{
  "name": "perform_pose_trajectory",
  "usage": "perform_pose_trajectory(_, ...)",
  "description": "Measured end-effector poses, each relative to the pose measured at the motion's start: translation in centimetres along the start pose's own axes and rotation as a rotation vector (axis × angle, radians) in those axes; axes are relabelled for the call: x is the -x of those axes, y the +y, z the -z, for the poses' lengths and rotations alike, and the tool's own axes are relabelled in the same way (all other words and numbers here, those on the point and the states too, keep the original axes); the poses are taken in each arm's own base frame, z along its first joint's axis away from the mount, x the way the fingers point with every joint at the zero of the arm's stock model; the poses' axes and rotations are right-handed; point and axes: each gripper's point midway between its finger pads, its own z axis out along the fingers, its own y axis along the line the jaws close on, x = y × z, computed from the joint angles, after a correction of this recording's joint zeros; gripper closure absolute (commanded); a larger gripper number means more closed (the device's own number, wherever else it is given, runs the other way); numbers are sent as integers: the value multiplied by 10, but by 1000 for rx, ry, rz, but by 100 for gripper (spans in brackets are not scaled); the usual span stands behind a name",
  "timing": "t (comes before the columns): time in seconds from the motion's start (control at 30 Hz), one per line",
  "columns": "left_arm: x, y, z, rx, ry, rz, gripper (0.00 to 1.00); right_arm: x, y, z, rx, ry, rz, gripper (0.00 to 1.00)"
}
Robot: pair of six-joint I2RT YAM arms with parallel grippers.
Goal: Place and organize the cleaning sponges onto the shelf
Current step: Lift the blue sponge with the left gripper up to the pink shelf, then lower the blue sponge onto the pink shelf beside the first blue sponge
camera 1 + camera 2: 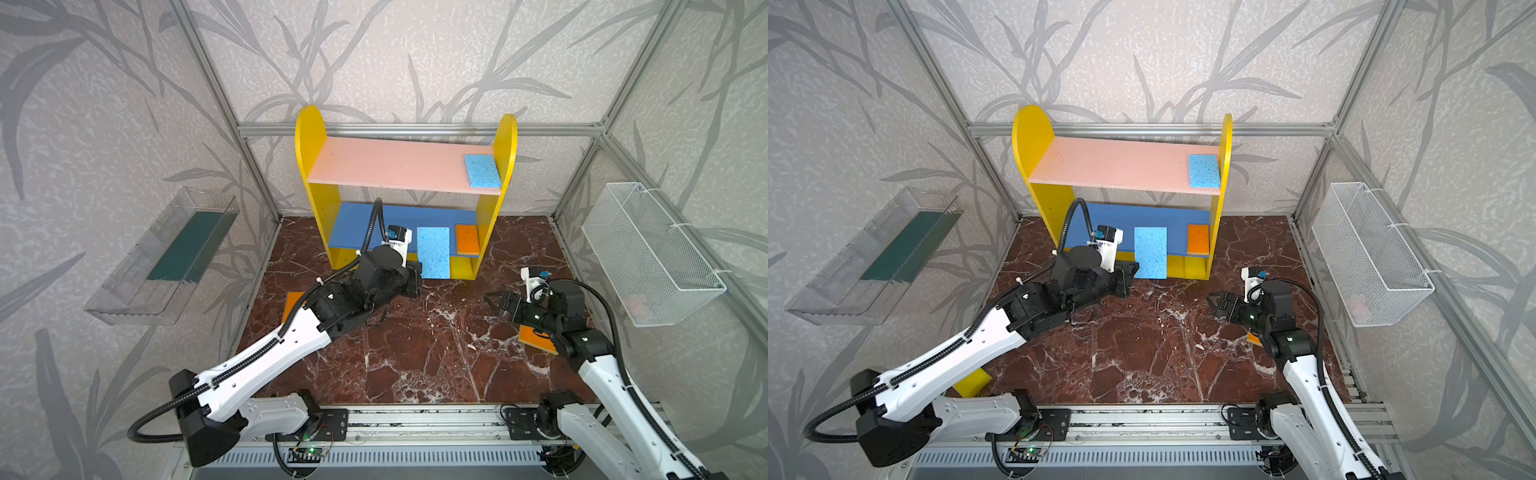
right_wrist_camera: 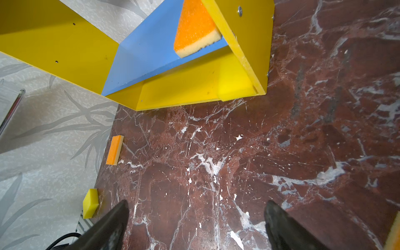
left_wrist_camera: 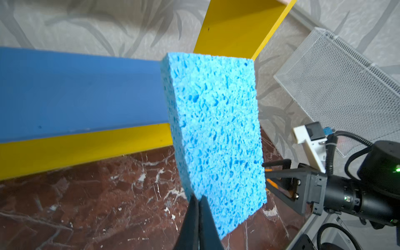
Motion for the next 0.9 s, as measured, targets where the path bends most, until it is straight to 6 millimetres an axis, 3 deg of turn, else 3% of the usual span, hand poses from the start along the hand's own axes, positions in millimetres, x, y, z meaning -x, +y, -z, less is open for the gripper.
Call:
perform_pose_trajectory(0.27,110,-27,17,-33,-140,-123,100,1,-6,-11,-17,30,-18,5)
perform_pose_trajectory(0.43,156,-41,8,-61,-184,-162,100,1,-9,-15,-21,38,-23,5)
perform_pose_trajectory(0.6,173,-42,-22,-75,-158,-180,100,3,-8,-15,-17,31,-18,5)
perform_pose_trajectory(0.9,179,-19,-82,-64,-119,-162,100,-6,-10,-19,-2,46,-21,5)
